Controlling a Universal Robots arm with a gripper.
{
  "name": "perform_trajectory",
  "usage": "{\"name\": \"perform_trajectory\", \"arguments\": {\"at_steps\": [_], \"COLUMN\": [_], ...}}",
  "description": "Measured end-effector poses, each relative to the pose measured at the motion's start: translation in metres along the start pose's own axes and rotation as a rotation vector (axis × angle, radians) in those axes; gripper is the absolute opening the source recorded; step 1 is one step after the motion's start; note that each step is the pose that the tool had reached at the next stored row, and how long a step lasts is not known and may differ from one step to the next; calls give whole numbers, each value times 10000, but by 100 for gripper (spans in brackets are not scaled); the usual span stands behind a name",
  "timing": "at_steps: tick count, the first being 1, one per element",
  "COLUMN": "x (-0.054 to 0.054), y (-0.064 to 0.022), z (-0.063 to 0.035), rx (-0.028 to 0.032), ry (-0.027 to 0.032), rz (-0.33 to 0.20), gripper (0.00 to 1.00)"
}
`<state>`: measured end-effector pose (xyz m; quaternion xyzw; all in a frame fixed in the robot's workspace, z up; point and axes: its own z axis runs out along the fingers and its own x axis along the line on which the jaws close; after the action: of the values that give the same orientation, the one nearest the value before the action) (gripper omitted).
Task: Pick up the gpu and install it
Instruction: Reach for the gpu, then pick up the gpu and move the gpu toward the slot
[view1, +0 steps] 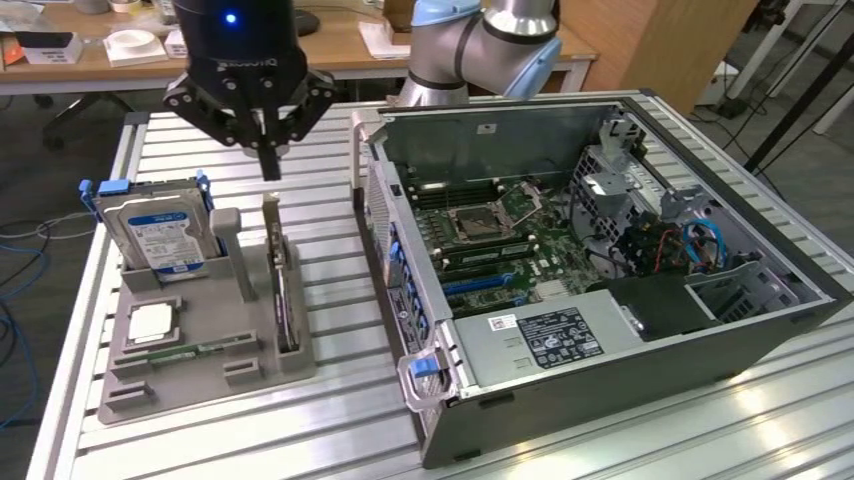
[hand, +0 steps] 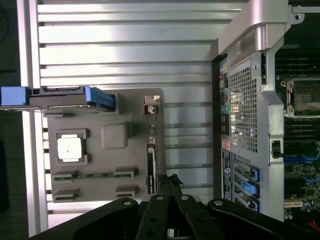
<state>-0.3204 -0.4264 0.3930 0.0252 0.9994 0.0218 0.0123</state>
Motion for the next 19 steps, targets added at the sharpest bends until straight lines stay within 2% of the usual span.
{"name": "perform_trajectory", "arguments": {"at_steps": [4,19], "x": [63,67], "y": [-3,-3], "z": [-2,-2], "rx": [0,0], "ry": [0,0], "rz": [0,0], "gripper": [11,11]}}
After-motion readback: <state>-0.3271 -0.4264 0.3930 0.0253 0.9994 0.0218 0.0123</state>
